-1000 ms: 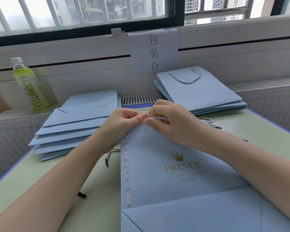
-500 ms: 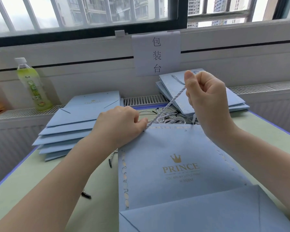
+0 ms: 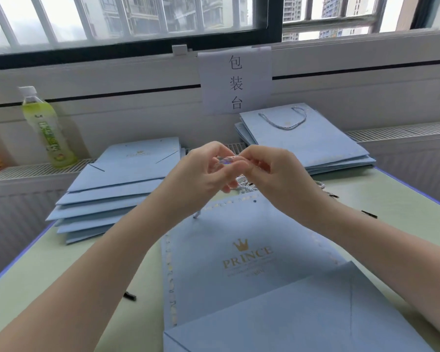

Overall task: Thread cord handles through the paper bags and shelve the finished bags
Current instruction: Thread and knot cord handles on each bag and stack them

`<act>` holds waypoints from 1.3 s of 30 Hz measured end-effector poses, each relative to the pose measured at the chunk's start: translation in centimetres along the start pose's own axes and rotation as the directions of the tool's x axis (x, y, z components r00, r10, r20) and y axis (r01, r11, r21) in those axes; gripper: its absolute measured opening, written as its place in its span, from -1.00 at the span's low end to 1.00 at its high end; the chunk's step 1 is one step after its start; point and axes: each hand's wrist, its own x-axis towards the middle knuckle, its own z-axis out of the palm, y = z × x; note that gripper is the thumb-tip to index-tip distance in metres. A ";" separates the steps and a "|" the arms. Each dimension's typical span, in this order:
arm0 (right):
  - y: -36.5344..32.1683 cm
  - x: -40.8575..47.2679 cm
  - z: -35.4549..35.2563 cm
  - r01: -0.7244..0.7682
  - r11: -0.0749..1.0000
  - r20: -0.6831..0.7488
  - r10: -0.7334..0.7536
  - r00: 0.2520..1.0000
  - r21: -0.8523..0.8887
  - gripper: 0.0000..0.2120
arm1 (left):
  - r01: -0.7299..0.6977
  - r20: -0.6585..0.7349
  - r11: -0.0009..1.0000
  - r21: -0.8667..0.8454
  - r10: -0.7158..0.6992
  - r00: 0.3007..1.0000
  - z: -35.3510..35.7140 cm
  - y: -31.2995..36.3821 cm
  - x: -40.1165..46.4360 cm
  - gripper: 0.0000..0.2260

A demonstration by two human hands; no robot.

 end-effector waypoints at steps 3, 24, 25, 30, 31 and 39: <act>0.2 0.2 -0.5 -0.014 1.000 -0.055 0.014 0.998 0.003 -0.79 | -0.008 -0.002 1.000 -0.007 0.008 1.000 0.8 -0.9 0.0 -0.83; 1.1 1.1 -1.4 -0.335 0.824 0.068 0.344 0.937 0.457 -0.75 | 0.162 -0.124 0.818 0.552 -0.112 0.986 0.8 -2.9 -0.2 -0.71; 1.1 1.0 -1.2 -0.312 0.858 0.093 0.301 0.949 0.409 -0.78 | 0.142 -0.116 0.851 0.505 -0.097 0.989 0.9 -3.2 -0.2 -0.78; 0.1 0.2 0.1 -0.226 0.924 0.255 0.148 0.956 0.309 -0.76 | -0.035 0.019 0.976 0.215 0.032 0.999 0.7 -3.1 0.1 -0.84; -0.1 0.2 0.3 -0.214 0.930 0.260 0.136 0.956 0.298 -0.74 | -0.070 0.009 0.976 0.205 0.070 0.998 0.7 -3.1 0.1 -0.83; 0.5 0.2 0.0 -0.246 0.929 0.197 0.195 0.961 0.277 -0.77 | -0.127 -0.066 0.933 0.335 0.158 0.985 1.1 -3.8 0.3 -0.74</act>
